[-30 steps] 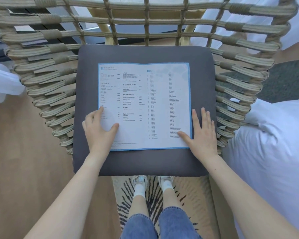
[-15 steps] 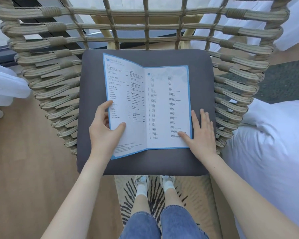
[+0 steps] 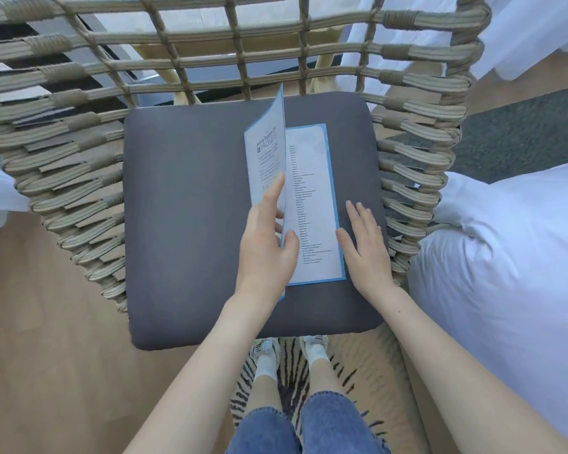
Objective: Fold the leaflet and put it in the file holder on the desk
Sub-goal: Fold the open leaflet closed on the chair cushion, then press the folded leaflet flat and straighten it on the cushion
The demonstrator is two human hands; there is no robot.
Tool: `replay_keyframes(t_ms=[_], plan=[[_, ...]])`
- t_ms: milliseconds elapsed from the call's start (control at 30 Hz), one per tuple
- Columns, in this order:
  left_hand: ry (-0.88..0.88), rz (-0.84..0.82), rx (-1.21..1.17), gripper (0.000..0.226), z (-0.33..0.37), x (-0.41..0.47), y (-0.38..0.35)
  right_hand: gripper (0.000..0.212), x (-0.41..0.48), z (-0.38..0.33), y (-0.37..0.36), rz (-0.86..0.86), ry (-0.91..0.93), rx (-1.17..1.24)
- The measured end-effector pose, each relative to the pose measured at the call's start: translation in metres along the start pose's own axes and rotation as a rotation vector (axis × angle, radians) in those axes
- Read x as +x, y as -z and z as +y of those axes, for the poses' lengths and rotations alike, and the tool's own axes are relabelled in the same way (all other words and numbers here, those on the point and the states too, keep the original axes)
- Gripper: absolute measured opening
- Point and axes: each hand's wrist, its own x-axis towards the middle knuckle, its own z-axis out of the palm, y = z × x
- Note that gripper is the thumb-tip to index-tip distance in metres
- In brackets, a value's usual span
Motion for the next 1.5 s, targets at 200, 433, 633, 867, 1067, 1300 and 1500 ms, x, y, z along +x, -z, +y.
replay_keyframes(t_ms=[200,433,633,867,1067,1300,1500], plan=[[0.027,-0.084,0.169,0.057,0.011,0.005,-0.037,0.056,0.000,-0.003,0.004,0.114,-0.084,0.366],[-0.049,-0.199,0.429,0.042,-0.009,0.005,-0.056,0.056,-0.001,0.013,0.000,0.122,-0.004,0.236],[-0.159,-0.257,0.694,0.048,-0.046,0.004,-0.049,0.060,-0.004,0.023,-0.007,0.096,0.077,0.037],[-0.226,-0.281,0.699,0.058,-0.070,0.002,-0.036,0.062,-0.007,0.009,-0.006,0.111,0.110,-0.192],[-0.248,-0.242,0.787,0.061,-0.089,0.000,-0.033,0.064,-0.003,-0.009,-0.018,0.064,0.296,-0.420],[-0.315,-0.172,0.801,0.057,-0.121,0.004,-0.048,0.065,0.008,0.003,-0.040,0.083,0.353,-0.484],[-0.346,-0.148,0.825,0.058,-0.140,0.006,-0.057,0.066,0.011,0.011,-0.050,0.106,0.348,-0.560]])
